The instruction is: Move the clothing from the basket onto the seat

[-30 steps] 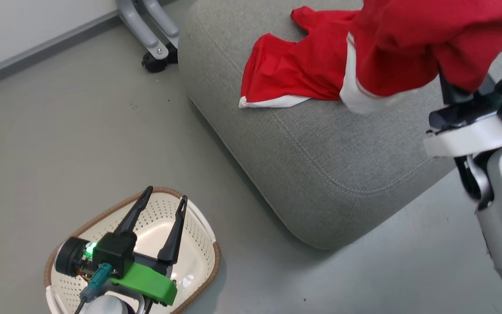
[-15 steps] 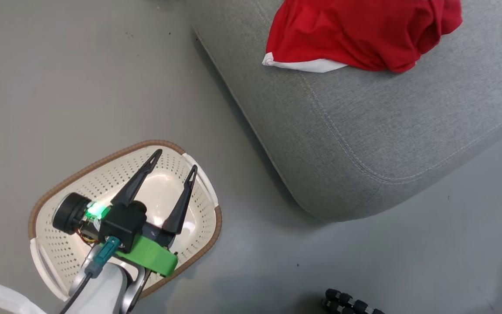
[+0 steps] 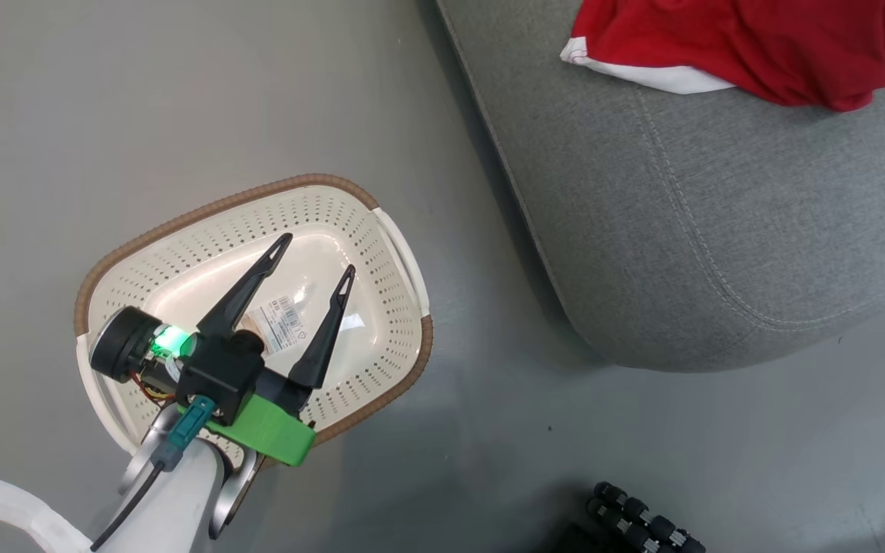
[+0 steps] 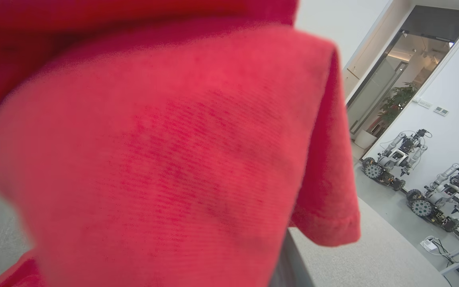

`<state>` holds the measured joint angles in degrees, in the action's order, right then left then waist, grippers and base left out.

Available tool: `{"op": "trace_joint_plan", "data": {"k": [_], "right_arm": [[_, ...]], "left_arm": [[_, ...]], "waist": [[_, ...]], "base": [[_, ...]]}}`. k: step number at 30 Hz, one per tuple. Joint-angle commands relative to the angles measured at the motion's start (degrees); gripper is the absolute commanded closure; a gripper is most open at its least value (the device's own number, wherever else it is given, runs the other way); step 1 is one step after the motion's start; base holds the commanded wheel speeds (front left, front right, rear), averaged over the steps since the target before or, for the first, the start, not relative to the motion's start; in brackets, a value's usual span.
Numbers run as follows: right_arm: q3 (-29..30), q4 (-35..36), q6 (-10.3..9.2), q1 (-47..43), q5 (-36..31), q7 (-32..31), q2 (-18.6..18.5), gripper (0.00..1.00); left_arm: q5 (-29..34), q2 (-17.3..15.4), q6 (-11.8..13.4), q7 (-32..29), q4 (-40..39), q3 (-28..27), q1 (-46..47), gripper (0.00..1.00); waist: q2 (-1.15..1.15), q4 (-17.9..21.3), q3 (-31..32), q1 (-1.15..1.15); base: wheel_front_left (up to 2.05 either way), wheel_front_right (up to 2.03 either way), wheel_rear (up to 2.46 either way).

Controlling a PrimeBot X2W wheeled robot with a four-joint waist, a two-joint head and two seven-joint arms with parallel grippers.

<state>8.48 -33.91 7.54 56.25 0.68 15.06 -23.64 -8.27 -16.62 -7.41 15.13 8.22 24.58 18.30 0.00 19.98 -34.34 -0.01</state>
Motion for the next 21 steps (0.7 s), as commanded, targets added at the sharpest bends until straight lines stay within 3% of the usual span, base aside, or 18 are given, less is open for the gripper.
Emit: {"op": "trace_joint_plan", "data": {"k": [1,10,14,21], "right_arm": [[1.0,-1.0,-0.11,-0.9,-0.7,0.2,0.1,1.0],[6.4,-6.4,-0.11,-6.2,-3.9,0.2,1.6,1.0],[5.5,-9.9,-0.11,-5.7,-5.0,0.2,1.1,1.0],[3.1,-7.4,-0.11,-2.7,-4.7,0.2,1.2,1.0]], "left_arm": [[0.2,0.1,-0.1,0.0,0.1,0.2,1.1,0.0],[0.6,0.2,-0.1,0.0,0.0,0.0,0.9,0.0],[0.7,0.3,-0.1,0.0,-0.1,-0.3,0.5,0.0],[0.7,0.4,-0.1,0.0,0.1,0.0,1.1,0.0]], "waist": [[0.0,-2.0,-2.0,0.01],[0.0,-3.2,-3.0,0.01],[0.0,-3.5,-3.1,0.01],[0.0,-3.9,-3.5,0.01]], "base": [[0.0,0.0,0.0],[0.0,0.0,0.0],[0.0,0.0,0.0],[0.0,0.0,0.0]]}}
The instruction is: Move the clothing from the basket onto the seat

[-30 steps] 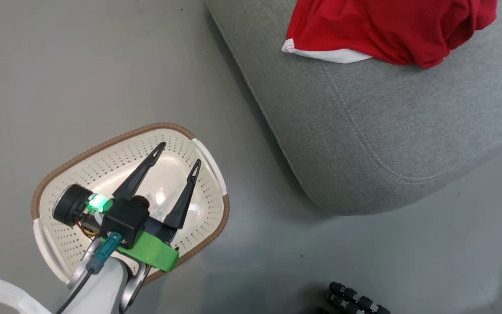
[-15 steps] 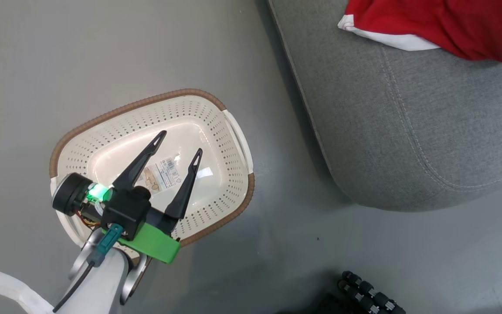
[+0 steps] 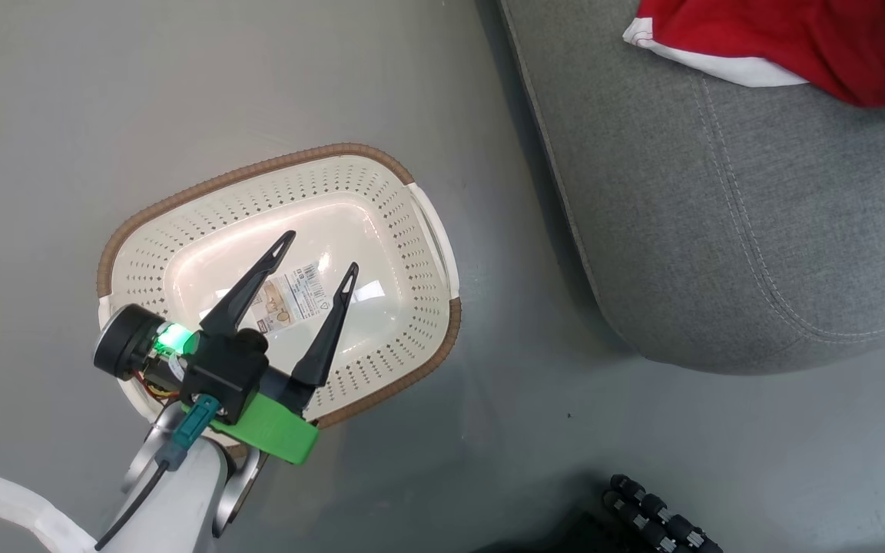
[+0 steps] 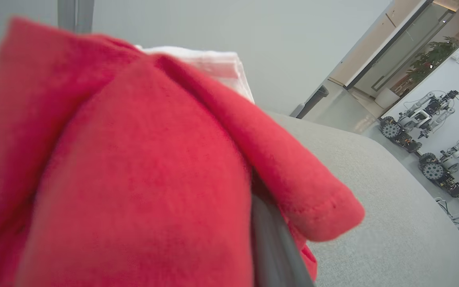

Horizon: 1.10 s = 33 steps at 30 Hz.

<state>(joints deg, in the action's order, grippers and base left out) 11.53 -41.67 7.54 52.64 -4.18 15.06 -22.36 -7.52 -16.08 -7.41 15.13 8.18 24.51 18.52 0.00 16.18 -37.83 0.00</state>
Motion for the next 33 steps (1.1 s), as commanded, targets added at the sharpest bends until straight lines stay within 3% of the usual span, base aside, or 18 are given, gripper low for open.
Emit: {"op": "trace_joint_plan", "data": {"k": [1,4,7,8,9,18,27,33], "right_arm": [[-0.2,0.7,-0.11,0.9,0.5,0.2,-0.2,1.0],[-2.4,-0.3,-0.11,0.4,-0.2,0.2,-0.8,1.0],[-3.5,-8.2,-0.11,0.4,0.1,0.1,-0.8,1.0],[-4.3,-9.7,-0.11,1.2,0.2,0.2,-0.7,0.64],[-4.0,-10.9,-0.11,2.2,0.5,0.2,-1.1,0.0],[-2.9,-10.2,-0.11,1.2,0.2,0.2,-1.3,0.0],[-7.8,-9.6,-0.11,-2.3,2.6,0.2,-2.6,0.0],[-11.2,-8.3,-0.11,-5.1,5.8,0.2,-5.5,0.0]], "left_arm": [[-0.1,-0.1,-0.1,0.0,0.2,0.0,1.1,0.0],[0.2,0.3,-0.1,0.0,-0.3,-0.2,1.4,0.0],[0.4,0.5,-0.1,0.0,-0.3,-0.4,1.2,0.0],[0.4,0.6,-0.1,0.0,-0.2,-0.4,1.0,0.0],[0.5,0.6,-0.1,0.0,0.0,-0.6,0.8,0.0],[0.0,1.3,-0.1,0.0,0.8,-0.7,-0.4,0.0],[-1.9,3.8,-0.1,0.0,2.0,-1.0,-2.8,0.0],[-2.5,5.8,-0.1,0.0,2.1,-1.9,-5.2,0.0]], "waist": [[0.0,-0.2,-0.1,0.0],[0.0,-0.4,0.0,0.0],[0.0,-0.4,0.4,0.0],[0.0,-0.4,0.6,0.0],[0.0,-0.3,0.8,0.0],[0.0,1.1,4.3,0.0],[0.0,3.4,12.9,0.0],[0.0,4.6,19.1,0.0]], "base": [[0.0,0.0,0.0],[0.0,0.0,0.0],[0.0,0.0,0.0],[0.0,0.0,0.0],[0.0,0.0,0.0],[0.0,0.0,0.0],[0.0,0.0,0.0],[0.0,0.0,0.0]]}}
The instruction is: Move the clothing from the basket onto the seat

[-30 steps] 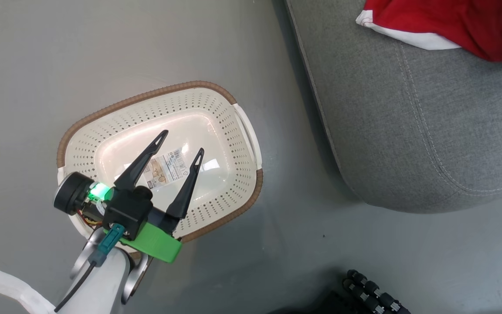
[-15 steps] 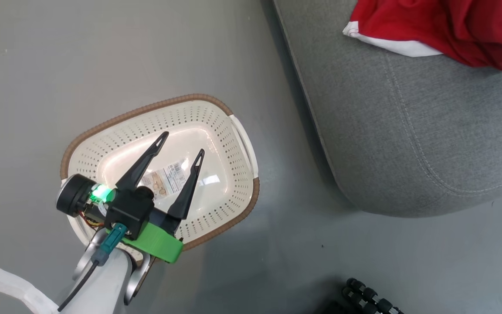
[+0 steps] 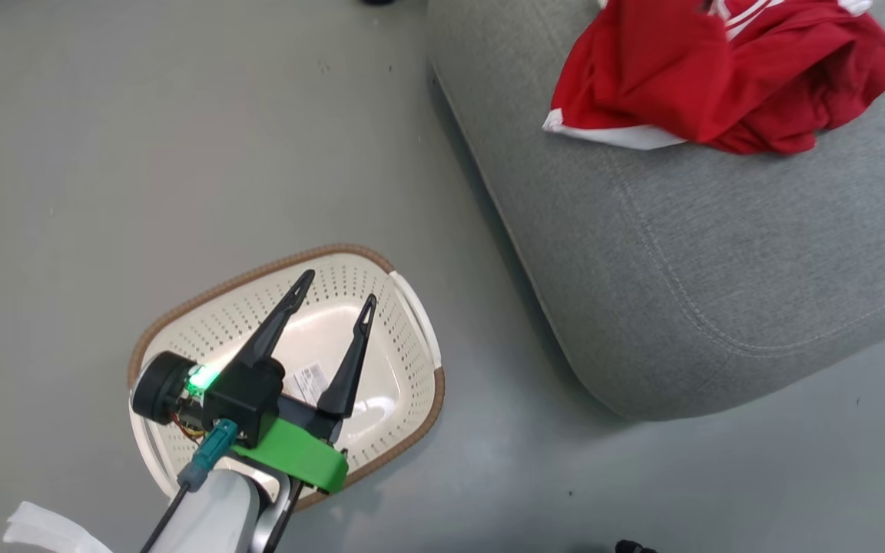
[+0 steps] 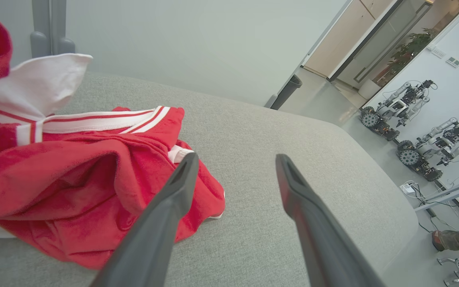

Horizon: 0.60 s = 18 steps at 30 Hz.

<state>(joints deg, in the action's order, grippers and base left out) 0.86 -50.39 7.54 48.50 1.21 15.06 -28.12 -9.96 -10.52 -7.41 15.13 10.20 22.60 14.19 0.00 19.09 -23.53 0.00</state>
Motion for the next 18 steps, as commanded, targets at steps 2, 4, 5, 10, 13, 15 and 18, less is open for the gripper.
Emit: {"op": "trace_joint_plan", "data": {"k": [2,4,5,10,13,15,18], "right_arm": [[-1.8,1.9,-0.11,-1.7,1.3,0.2,-0.7,0.0],[-2.5,4.0,-0.11,-2.3,2.5,0.2,-1.6,0.0],[-2.8,5.0,-0.11,-2.7,3.1,0.2,-1.7,0.0],[-4.3,11.9,-0.11,-4.6,5.9,0.2,-2.6,0.0],[-4.6,16.1,-0.11,-5.9,7.6,0.2,-2.5,0.0],[-4.8,19.1,-0.11,-6.7,8.5,0.2,-2.3,0.0],[-5.0,24.1,-0.11,-8.7,10.1,0.2,-1.6,0.0]], "left_arm": [[-0.4,0.8,-0.1,0.0,0.0,-0.7,-1.8,0.0],[-0.3,1.3,-0.1,0.0,0.0,-1.1,-2.7,0.0],[-0.4,1.7,-0.1,0.0,-0.1,-1.2,-3.1,0.0],[-0.3,2.9,-0.1,0.0,-0.3,-2.3,-5.5,0.0],[-0.2,3.5,-0.1,0.0,-0.6,-2.9,-6.6,0.0],[-0.2,3.7,-0.1,0.0,-0.7,-3.1,-7.3,0.0],[0.1,4.2,-0.1,0.0,-0.9,-3.4,-8.3,0.0]], "waist": [[0.0,2.2,6.6,0.0],[0.0,2.5,8.5,0.0],[0.0,2.6,9.1,0.0],[0.0,3.3,12.9,0.0],[0.0,3.3,14.7,0.0],[0.0,3.2,15.7,0.0],[0.0,2.7,17.5,0.0]], "base": [[0.0,0.0,0.0],[0.0,0.0,0.0],[0.0,0.0,0.0],[0.0,0.0,0.0],[0.0,0.0,0.0],[0.0,0.0,0.0],[0.0,0.0,0.0]]}}
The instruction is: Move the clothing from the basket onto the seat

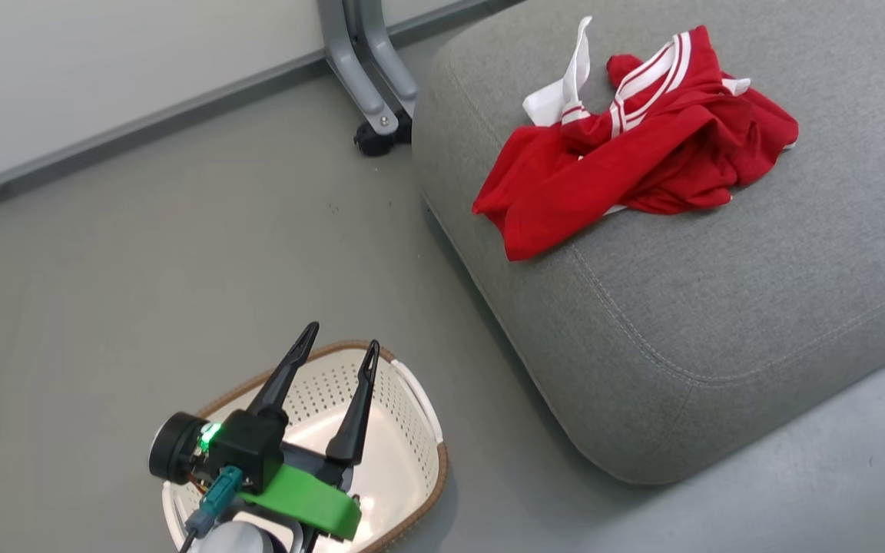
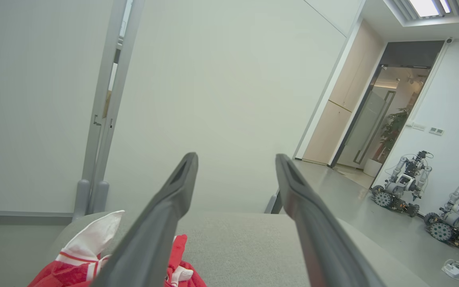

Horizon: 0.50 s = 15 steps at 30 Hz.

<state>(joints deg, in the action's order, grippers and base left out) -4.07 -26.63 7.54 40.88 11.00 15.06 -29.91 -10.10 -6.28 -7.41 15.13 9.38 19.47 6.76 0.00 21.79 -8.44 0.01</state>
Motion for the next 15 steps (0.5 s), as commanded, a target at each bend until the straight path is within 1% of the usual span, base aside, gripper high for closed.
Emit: {"op": "trace_joint_plan", "data": {"k": [1,4,9,15], "right_arm": [[-0.1,2.2,-0.11,-1.9,0.9,0.2,0.5,0.0],[0.5,6.9,-0.11,-4.3,2.8,0.2,1.7,0.0],[1.2,14.8,-0.11,-10.1,5.4,0.2,4.0,0.0],[3.8,21.7,-0.11,-17.6,6.1,0.2,7.2,0.0]], "left_arm": [[0.2,0.2,-0.1,0.0,-0.2,-0.3,-1.3,0.0],[0.3,0.7,-0.1,0.0,-0.5,-1.0,-2.5,0.0],[0.6,1.1,-0.1,0.0,-1.0,-2.1,-3.9,0.0],[0.8,1.5,-0.1,0.0,-1.3,-2.5,-5.0,0.0]], "waist": [[0.0,-0.2,3.1,-0.01],[0.0,-1.0,4.6,-0.01],[0.0,-3.4,6.4,-0.01],[0.0,-6.4,8.0,-0.01]], "base": [[0.0,0.0,0.0],[0.0,0.0,0.0],[0.0,0.0,0.0],[0.0,0.0,0.0]]}}
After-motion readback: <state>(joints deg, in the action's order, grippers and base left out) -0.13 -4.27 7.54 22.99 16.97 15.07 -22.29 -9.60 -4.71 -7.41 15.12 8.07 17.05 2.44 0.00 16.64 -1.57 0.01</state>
